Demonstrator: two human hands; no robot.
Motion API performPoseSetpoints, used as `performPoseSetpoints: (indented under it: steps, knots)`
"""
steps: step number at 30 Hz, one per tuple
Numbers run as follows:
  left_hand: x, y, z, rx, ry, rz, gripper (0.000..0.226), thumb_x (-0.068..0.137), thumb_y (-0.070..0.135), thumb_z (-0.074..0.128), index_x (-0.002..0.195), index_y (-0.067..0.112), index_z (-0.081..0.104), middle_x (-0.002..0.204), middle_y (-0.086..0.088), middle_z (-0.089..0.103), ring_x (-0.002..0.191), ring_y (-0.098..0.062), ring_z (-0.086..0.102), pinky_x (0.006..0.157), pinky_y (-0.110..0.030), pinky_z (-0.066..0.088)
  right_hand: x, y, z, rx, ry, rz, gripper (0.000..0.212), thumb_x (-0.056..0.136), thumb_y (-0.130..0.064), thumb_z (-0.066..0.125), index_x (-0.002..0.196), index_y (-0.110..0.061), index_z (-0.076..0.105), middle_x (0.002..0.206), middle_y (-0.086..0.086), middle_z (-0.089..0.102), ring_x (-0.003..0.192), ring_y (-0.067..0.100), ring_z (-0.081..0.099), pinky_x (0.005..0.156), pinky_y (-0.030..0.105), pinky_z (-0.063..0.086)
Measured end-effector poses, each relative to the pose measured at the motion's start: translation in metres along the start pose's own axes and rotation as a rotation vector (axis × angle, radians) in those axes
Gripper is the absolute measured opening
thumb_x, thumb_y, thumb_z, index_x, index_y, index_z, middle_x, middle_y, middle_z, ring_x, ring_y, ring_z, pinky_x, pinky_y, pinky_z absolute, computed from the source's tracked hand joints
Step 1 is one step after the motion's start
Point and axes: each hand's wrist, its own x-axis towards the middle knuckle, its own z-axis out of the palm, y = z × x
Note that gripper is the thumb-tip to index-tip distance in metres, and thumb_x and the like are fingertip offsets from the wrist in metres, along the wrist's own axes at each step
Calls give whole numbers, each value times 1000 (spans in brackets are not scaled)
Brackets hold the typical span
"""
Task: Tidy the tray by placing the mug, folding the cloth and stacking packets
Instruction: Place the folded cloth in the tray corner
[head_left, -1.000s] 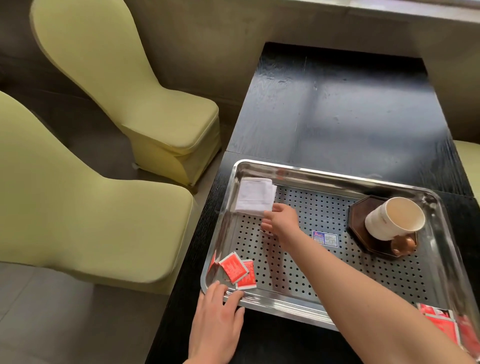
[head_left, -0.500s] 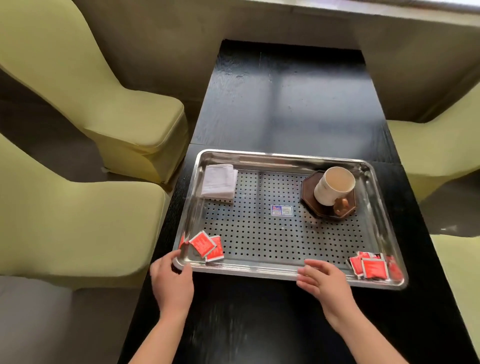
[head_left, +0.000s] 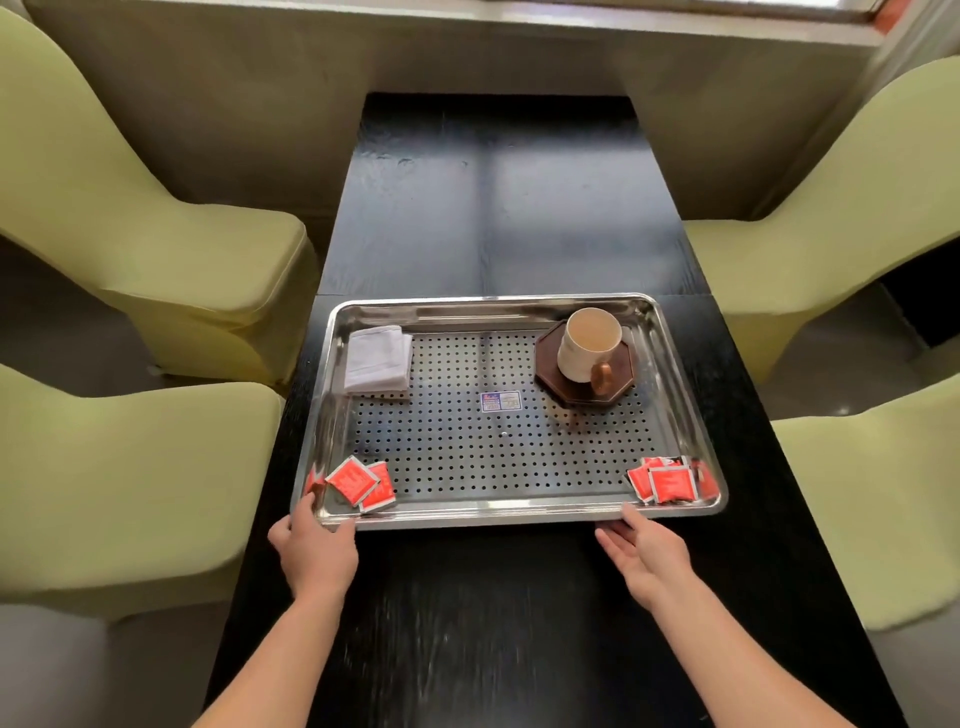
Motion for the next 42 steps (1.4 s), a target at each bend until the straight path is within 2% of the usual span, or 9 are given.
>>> performPoseSetpoints:
  steps: [1,5,7,10,14,19,25,37,42]
  knots:
    - [1,1,2,-70,16,-46,62,85,11,73,141,17,46,138,-14,39,99,-31,57,90,-42,49,1,1,3,7,-5,-2,14,97,-6,61,111,-2,61,111,22,67,99,33,67,80,42,56]
    - [9,1,5,-279,76,-180,66,80,-2,74,139,19,51,136,-12,53,118,-33,56,101,-46,49,5,2,12,11,59,-8,10,95,0,62,105,3,58,105,23,65,88,32,67,77,40,55]
    - [12,1,7,-413,106,-246,62,81,-8,69,133,22,54,130,-8,56,110,-30,60,93,-48,55,6,3,12,2,72,-9,6,94,0,64,96,1,58,105,23,65,88,33,68,71,39,57]
    - [17,1,7,-531,164,-292,54,81,-8,69,119,26,53,115,-7,58,94,-28,63,81,-48,60,6,2,10,-1,78,-16,7,93,1,65,96,-1,59,104,23,66,90,35,69,67,39,59]
    - [25,-7,9,-545,140,-330,66,81,-5,72,135,21,45,129,-18,57,105,-37,65,87,-52,58,4,-1,9,-12,84,-24,7,93,0,66,96,-2,60,102,21,68,88,34,70,62,38,60]
    - [25,-17,10,-567,99,-292,44,83,-8,68,120,14,62,110,-16,68,92,-34,70,78,-50,61,3,2,7,-45,105,-43,7,92,0,66,98,1,61,102,22,69,86,33,72,56,34,61]
    - [18,-30,2,-549,81,-292,48,84,-5,69,127,15,61,112,-12,68,96,-32,70,82,-50,61,-6,18,-5,-28,119,-41,11,91,0,68,101,4,63,100,21,70,86,34,73,52,32,62]
    - [-17,-75,-17,-513,79,-291,48,85,-1,71,128,16,61,112,-10,69,97,-33,70,86,-53,58,-35,49,-43,-38,116,-21,7,93,0,65,99,3,64,105,23,70,92,37,72,67,41,61]
    - [-29,-87,-24,-523,96,-308,50,85,-3,70,130,16,58,110,-11,70,92,-32,71,84,-51,60,-42,59,-54,-31,105,-16,8,94,2,63,102,4,63,107,24,70,91,37,71,65,41,61]
